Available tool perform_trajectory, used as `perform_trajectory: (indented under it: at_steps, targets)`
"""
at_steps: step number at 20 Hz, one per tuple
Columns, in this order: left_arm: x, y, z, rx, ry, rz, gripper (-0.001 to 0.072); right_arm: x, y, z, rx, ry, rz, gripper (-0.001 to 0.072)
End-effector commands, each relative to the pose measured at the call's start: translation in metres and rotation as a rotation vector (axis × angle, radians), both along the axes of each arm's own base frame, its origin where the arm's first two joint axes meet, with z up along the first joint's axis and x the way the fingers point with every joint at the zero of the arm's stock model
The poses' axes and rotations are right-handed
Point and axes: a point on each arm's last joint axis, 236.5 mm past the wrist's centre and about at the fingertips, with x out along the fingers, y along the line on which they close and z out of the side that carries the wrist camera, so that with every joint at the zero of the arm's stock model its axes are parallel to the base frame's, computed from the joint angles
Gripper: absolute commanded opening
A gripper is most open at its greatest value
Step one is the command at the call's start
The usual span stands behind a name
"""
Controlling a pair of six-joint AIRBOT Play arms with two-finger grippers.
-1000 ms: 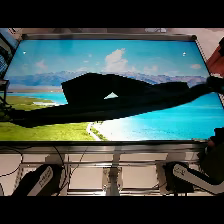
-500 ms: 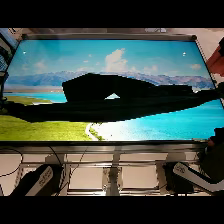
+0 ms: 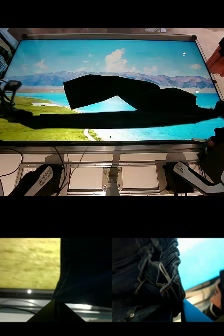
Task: Fold the clothes and pants, and hang the long-sleeved shirts on hangers.
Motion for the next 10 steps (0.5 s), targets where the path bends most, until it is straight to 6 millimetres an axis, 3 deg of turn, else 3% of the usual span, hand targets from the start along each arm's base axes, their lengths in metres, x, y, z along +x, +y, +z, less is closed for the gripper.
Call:
perform_trajectory:
  at_steps: [1,5,10]
  targets:
    - [-0.036,-0.014,-0.039,-0.052,0.148,-0.035,0.003,-0.037,-0.008,-0.035,0.016,0.065,-0.129,0.0027]
    - [-0.061,-0.023,-0.072,-0.082,0.228,-0.044,0.003,-0.064,-0.005,-0.071,0.06,0.118,-0.2,0.0027]
    - [-0.065,-0.025,-0.087,-0.087,0.228,-0.049,0.003,-0.085,-0.004,-0.098,0.043,0.18,-0.211,0.0028]
